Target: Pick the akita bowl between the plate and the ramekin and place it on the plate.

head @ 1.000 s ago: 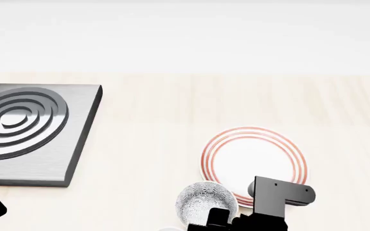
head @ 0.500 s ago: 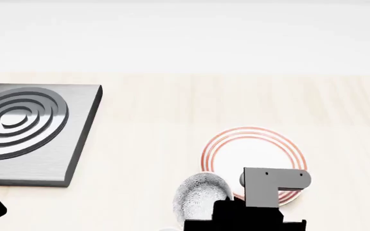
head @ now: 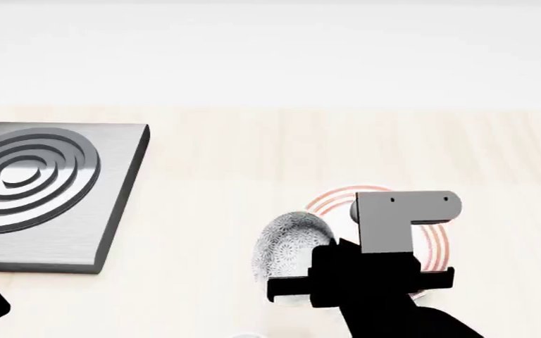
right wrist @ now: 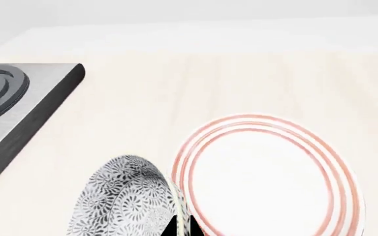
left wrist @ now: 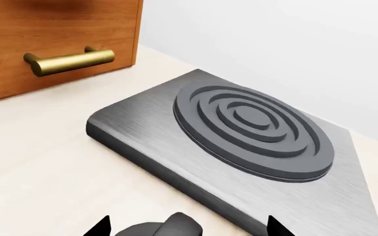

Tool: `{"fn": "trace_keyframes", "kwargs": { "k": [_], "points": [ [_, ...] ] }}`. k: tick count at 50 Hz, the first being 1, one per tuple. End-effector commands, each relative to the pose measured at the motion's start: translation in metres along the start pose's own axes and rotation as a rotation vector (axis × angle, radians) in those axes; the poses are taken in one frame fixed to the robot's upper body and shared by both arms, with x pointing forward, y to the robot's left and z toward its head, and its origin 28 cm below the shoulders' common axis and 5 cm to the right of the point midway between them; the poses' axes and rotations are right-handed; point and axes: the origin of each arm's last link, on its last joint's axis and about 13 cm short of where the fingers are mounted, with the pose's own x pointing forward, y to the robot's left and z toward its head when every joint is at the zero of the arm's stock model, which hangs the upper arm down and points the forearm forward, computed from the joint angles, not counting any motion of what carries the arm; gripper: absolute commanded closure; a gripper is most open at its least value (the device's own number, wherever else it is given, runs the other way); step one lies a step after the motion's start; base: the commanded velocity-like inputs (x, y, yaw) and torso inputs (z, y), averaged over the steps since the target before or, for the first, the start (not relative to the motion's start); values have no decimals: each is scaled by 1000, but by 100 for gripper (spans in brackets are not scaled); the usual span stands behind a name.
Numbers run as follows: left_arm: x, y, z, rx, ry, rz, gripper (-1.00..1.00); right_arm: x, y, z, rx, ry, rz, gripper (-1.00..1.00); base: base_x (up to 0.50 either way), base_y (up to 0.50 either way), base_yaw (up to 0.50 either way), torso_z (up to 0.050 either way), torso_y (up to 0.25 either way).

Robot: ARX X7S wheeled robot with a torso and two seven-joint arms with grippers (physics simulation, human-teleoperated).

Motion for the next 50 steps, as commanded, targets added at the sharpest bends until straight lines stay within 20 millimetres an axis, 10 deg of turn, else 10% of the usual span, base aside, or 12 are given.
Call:
{"fn": "trace_keyframes", "kwargs": {
  "k": [1,50],
  "points": [
    [0,0,0,0,1,0,-100,-1,-3,31,1,-38,5,100,0,0,0,0,0],
    [1,0,0,-2,1,2,-100,62,-45,84,260,26,-110,100,0,0,0,0,0]
  ]
}}
